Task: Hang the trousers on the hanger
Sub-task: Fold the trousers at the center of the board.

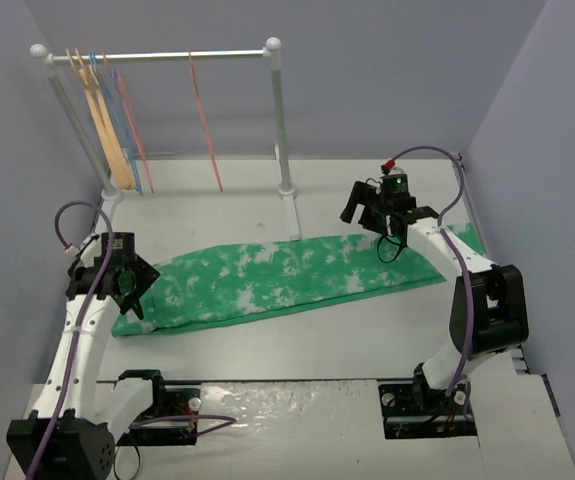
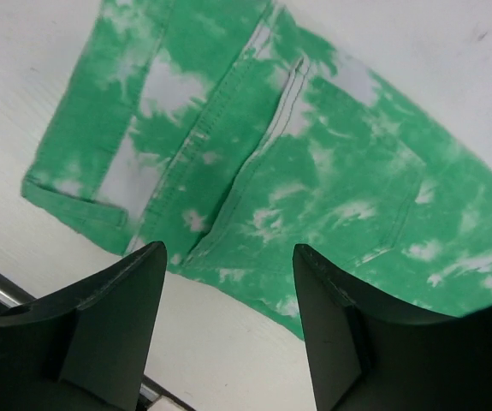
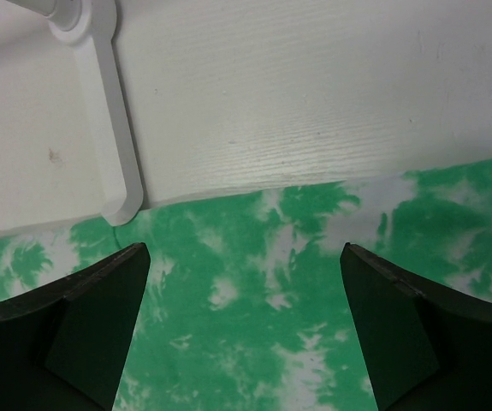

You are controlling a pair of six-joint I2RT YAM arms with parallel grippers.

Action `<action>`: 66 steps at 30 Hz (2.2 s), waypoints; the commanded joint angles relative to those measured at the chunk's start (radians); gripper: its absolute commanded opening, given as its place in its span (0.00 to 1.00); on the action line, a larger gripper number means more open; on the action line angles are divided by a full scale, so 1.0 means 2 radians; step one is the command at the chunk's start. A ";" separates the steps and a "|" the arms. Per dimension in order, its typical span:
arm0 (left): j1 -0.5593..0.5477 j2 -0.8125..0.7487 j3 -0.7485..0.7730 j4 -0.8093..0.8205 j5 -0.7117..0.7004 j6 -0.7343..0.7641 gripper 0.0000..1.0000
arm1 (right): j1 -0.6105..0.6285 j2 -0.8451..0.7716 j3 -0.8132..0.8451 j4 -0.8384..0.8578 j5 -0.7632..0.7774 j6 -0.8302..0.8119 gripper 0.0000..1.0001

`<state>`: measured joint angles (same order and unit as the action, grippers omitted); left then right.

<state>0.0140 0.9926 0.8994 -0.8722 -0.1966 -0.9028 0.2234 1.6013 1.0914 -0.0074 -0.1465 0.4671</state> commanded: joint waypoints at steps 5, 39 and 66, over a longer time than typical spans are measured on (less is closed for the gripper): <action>-0.047 0.125 -0.058 0.133 -0.004 -0.038 0.48 | -0.056 0.047 -0.058 0.030 0.002 0.039 0.78; -0.063 0.062 0.007 0.101 0.036 0.123 0.61 | -0.066 -0.022 -0.049 -0.083 0.154 -0.008 0.71; -0.067 0.017 0.062 0.026 0.061 0.222 0.68 | 0.372 0.143 0.076 -0.166 0.214 0.150 0.75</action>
<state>-0.1215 1.0570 0.9958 -0.8100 -0.0876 -0.4992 0.9609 1.9228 1.2213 -0.1957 0.2755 0.7125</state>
